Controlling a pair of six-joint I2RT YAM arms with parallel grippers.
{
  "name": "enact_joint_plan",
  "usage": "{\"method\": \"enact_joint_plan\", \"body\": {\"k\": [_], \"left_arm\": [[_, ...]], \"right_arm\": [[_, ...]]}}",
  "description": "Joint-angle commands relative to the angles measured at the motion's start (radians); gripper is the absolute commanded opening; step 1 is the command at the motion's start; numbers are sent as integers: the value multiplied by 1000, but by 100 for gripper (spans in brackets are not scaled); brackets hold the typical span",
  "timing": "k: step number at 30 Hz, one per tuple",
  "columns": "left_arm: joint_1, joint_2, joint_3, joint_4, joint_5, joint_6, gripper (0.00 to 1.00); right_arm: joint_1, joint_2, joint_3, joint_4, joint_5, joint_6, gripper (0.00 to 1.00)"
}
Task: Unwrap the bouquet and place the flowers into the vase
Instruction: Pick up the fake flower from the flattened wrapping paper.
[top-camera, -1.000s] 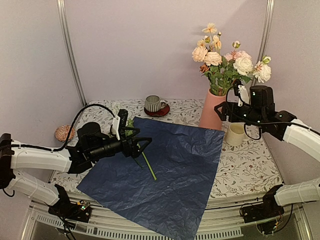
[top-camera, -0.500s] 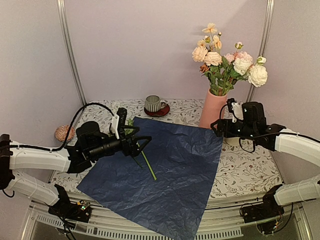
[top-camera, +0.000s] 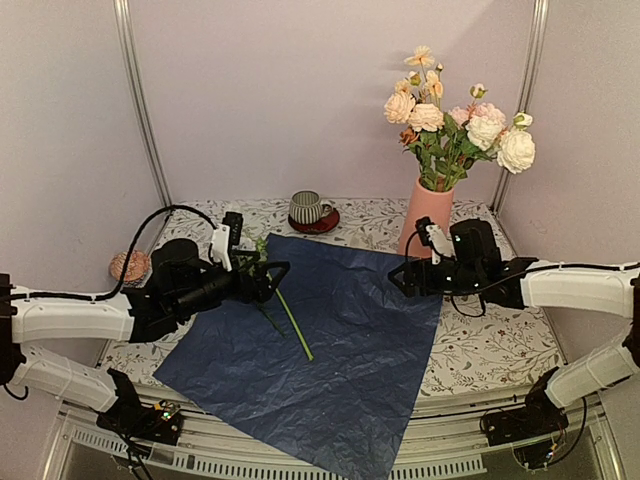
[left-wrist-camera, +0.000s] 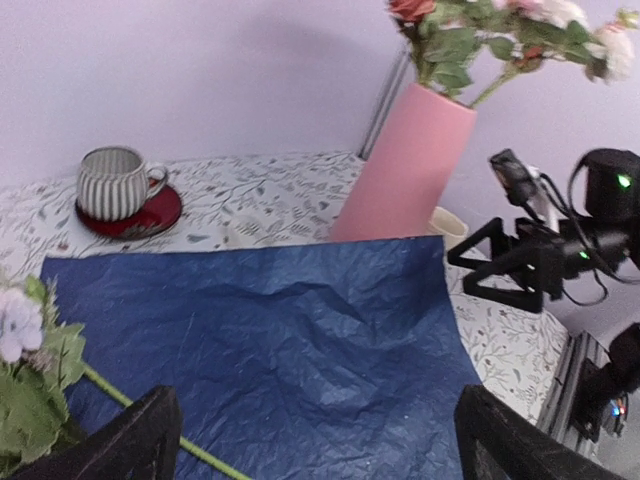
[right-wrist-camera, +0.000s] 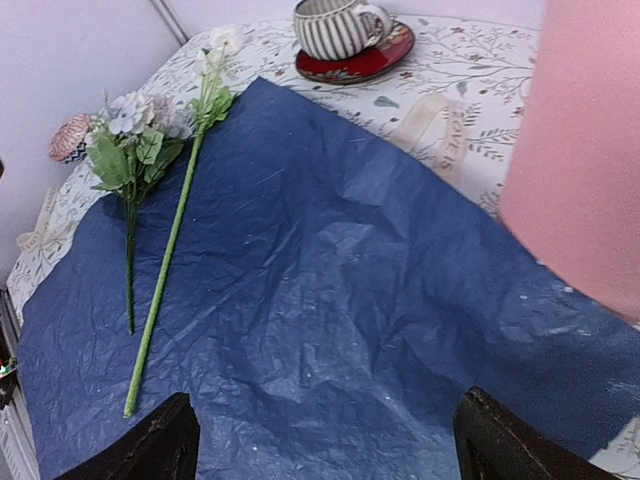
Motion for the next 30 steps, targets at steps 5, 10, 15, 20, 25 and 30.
{"method": "enact_joint_plan", "body": {"k": [5,10,15,20,25,30], "left_arm": [[155,94,65,-247,-15,-194,81],[163,136,68,-262,-28,-315,69],[161,229,116,-273,-11,-418,63],[136,350,228,-354,-12,-459,61],[78,426,331,-475,-144,-528,60],[37,519,488,-741,-345,-689,53]], "right_arm": [[93,211,101,172,-61,-28,86],[124,282,169,230,-73,-94,86],[125,313,189,313,-64,-140,86],[127,329,75,518,-16,-117,86],[135,319,-86,735,37,-97,85],[136,327,-80,742,80,-110,85]]}}
